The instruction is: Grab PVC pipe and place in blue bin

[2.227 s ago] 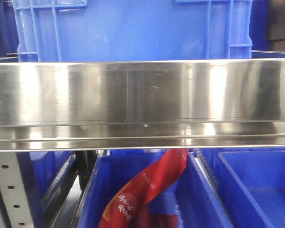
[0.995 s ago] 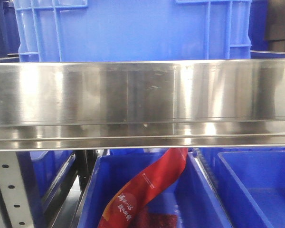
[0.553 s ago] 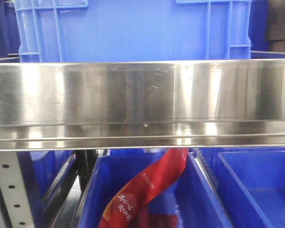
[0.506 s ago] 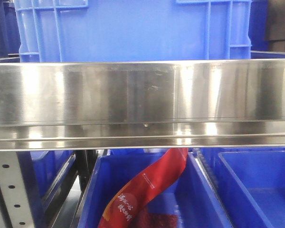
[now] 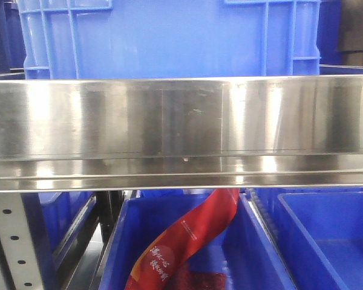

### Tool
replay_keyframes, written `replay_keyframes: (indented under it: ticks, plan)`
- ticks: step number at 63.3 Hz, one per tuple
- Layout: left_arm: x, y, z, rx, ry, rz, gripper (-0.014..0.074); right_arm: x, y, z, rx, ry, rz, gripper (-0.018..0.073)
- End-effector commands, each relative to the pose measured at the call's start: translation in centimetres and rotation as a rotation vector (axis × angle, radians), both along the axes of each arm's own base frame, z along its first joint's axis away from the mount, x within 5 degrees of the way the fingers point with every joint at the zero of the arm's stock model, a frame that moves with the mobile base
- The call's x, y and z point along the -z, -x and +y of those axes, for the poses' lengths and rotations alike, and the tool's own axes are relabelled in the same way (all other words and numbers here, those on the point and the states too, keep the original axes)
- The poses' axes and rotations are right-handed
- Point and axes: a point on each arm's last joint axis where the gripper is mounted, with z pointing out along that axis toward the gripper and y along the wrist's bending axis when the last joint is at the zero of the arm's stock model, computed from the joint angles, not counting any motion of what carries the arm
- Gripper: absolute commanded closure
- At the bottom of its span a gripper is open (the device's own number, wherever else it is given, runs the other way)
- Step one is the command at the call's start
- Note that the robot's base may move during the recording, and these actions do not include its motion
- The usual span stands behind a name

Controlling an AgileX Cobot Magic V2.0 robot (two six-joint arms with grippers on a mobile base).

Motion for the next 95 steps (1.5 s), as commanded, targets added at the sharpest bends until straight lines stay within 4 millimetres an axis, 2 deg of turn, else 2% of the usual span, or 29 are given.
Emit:
replay_keyframes:
  ticks: [1,8,15,19,29,48,67,70,73,95]
  plan:
    - [-0.1,0.2,0.0,0.008,0.016,-0.012,0.0707,-0.2,0.1,0.0,-0.002,-0.013,-0.027,0.0727]
    - [-0.1,0.2,0.0,0.008,0.016,-0.012,0.0707,0.0,0.1,0.0,-0.001,-0.016,-0.041,0.0727]
    - [-0.1,0.2,0.0,0.008,0.016,-0.012,0.0707,1.2,0.7,-0.4,0.017,-0.024,-0.153,0.0727]
    - [-0.1,0.2,0.0,0.008,0.016,-0.012,0.0707,2.5,1.0,-0.8,0.051,-0.034,-0.188,0.0727]
    - [-0.1,0.2,0.0,0.008,0.016,-0.012,0.0707,6.8,1.4,-2.1,0.179,-0.004,-0.099,0.0727]
    - [-0.1,0.2,0.0,0.008,0.016,-0.012,0.0707,12.1,2.9,-4.0,0.446,0.008,-0.082,0.0727]
    - [-0.1,0.2,0.0,0.008,0.016,-0.012,0.0707,18.6,3.3,-4.1,0.457,-0.010,-0.081,0.0727]
    - [-0.1,0.2,0.0,0.008,0.014,-0.010,0.0707,18.1,3.3,-4.1,0.456,-0.019,-0.138,0.0727]
    - [-0.1,0.2,0.0,0.008,0.014,-0.009,0.0707,18.7,3.3,-4.1,0.457,-0.008,-0.070,0.0727]
    - [-0.1,0.2,0.0,0.008,0.015,-0.011,0.0707,18.8,3.2,-4.1,0.457,-0.005,-0.053,0.0727]
